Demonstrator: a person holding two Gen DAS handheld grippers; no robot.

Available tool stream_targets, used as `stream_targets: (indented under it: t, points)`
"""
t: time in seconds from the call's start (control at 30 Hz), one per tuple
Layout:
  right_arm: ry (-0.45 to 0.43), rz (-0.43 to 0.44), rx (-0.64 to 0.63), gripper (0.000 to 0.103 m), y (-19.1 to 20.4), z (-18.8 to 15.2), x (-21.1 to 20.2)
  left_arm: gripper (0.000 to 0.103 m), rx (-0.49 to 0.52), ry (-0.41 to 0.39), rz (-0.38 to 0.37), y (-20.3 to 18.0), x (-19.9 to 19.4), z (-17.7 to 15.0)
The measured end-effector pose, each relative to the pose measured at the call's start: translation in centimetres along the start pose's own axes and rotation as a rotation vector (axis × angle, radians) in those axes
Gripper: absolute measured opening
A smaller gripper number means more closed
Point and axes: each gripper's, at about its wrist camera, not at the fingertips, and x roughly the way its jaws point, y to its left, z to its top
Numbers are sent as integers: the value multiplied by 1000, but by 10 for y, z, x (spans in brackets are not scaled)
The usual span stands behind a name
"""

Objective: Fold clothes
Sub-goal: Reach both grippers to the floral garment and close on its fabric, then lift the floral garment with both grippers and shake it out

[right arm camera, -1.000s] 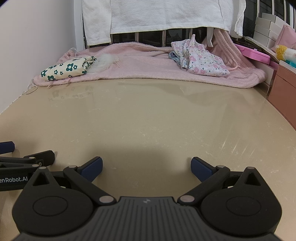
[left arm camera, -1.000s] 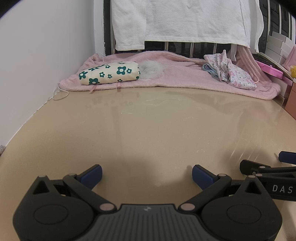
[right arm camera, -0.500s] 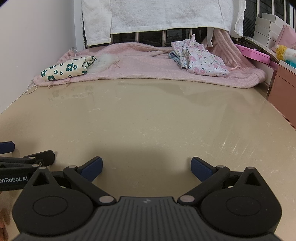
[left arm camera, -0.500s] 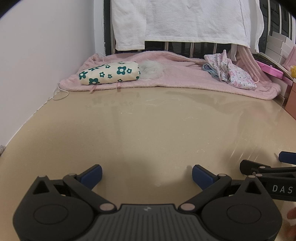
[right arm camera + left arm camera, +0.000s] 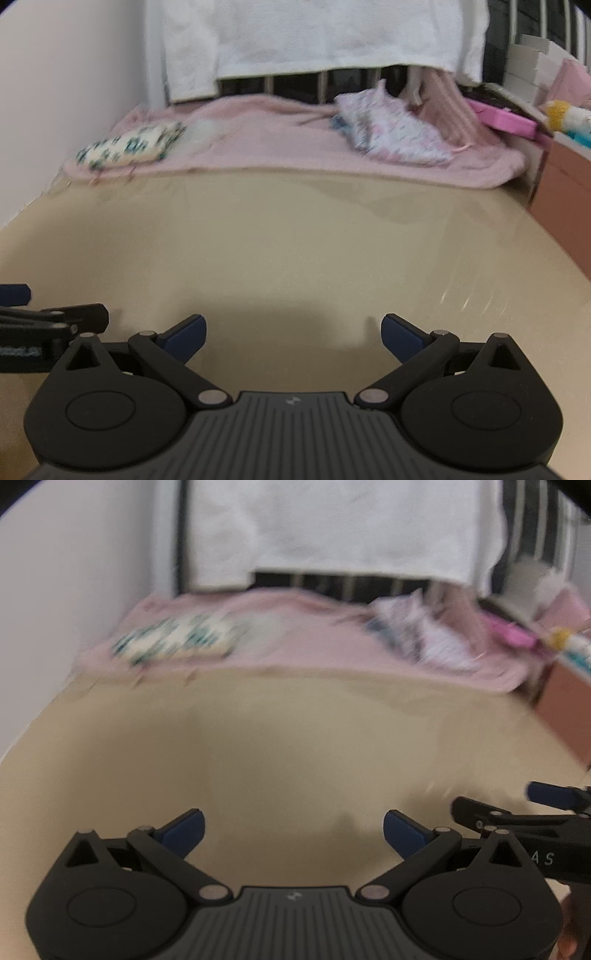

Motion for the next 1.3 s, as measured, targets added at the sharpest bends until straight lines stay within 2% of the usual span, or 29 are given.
stream_targets:
  t: [0.1,0.2,0.27,0.33,0.37,0.4,0.47,0.53,0.6,0.63,0.67,0.7,0.73,0.77,0.8,0.83,1.03,1.13,1.3]
  points:
    - [-63,61,25,103,-44,39,6,103,34,-38,-128,-24,31,52]
    - [-132,22,61,103,-99,91,39,103,-14,-86,-220,-47,84,114]
    - [-161,-8,141,103,-137,129,74,94,-66,-77,-264,-63,134,155]
    - [-159,-14,228,102,-176,167,114,89,-62,-28,-270,-84,184,187]
    - [-155,-30,246,102,-189,180,131,83,-52,-1,-268,-94,208,202]
    - [-150,-65,245,102,-198,192,149,82,-51,19,-248,-103,228,213]
    - [-121,-87,233,101,-210,213,183,82,-65,38,-185,-118,257,228]
    - [-74,-68,248,99,-218,229,212,82,-82,44,-190,-124,280,237]
    - [-46,-51,258,97,-225,242,231,76,-115,88,-202,-125,298,243]
    - [-29,-45,266,96,-228,246,239,58,-128,115,-211,-126,307,244]
    - [-10,-40,274,89,-230,249,248,28,-144,143,-228,-126,315,245]
    - [27,-29,298,82,-234,251,258,11,-166,165,-249,-126,320,245]
    - [64,-10,320,59,-235,251,265,5,-189,170,-261,-124,321,244]
    - [98,12,340,33,-236,249,271,3,-213,163,-264,-122,320,242]
    - [133,34,359,17,-237,248,278,2,-228,151,-274,-119,316,240]
    - [130,56,367,2,-235,246,273,1,-234,137,-290,-117,309,239]
    - [38,182,390,0,-220,234,217,0,-274,77,-362,-96,244,236]
    - [-16,224,370,0,-205,231,170,0,-262,11,-413,-83,191,228]
    - [-131,293,309,0,-180,205,83,0,-236,-83,-486,-62,97,202]
